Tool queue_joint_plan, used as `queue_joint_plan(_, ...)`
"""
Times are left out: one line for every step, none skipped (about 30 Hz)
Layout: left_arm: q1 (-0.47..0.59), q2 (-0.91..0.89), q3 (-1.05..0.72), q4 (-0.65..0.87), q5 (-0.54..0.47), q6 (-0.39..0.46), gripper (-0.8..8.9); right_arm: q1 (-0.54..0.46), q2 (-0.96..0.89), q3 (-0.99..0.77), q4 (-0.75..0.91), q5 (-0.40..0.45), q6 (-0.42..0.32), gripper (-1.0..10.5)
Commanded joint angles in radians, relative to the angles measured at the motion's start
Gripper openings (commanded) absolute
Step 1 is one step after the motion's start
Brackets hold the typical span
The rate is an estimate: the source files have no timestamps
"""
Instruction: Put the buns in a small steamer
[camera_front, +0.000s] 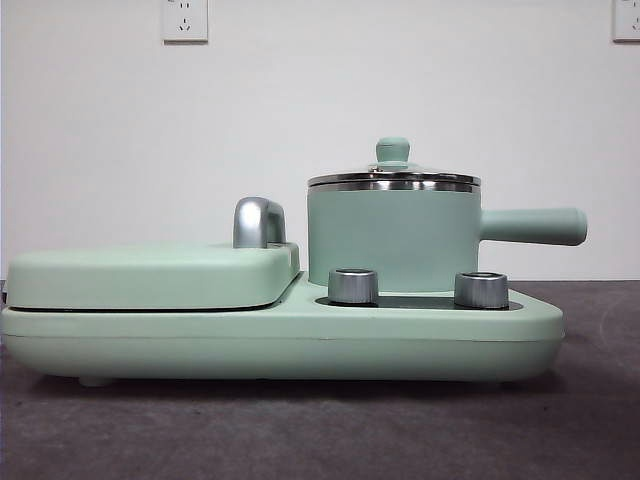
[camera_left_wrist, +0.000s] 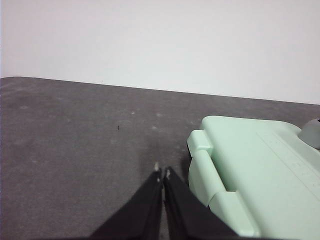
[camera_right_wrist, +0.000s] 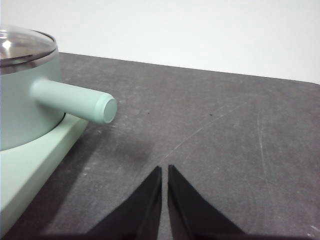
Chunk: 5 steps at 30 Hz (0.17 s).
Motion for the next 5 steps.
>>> queue_joint_plan(0.0,0.0,-0.019,0.011,-0.005,-0.004,0.07,0.002,0.0,-0.004,0.01,0.0,0.011,0.2)
queue_joint_plan(0.0,0.0,-0.019,0.011,-0.005,-0.004,0.07,0.002,0.0,-0.004,0.01,0.0,0.011,0.2)
queue_joint_plan(0.0,0.0,-0.019,0.011,-0.005,-0.004,0.07,0.002,0.0,-0.004,0.01,0.0,0.011,0.2)
queue_joint_plan(0.0,0.0,-0.019,0.011,-0.005,-0.004,0.07,0.002,0.0,-0.004,0.01,0.0,0.011,0.2)
queue_joint_plan(0.0,0.0,-0.019,0.011,-0.005,-0.004,0.07,0.002,0.0,-0.004,0.01,0.0,0.011,0.2)
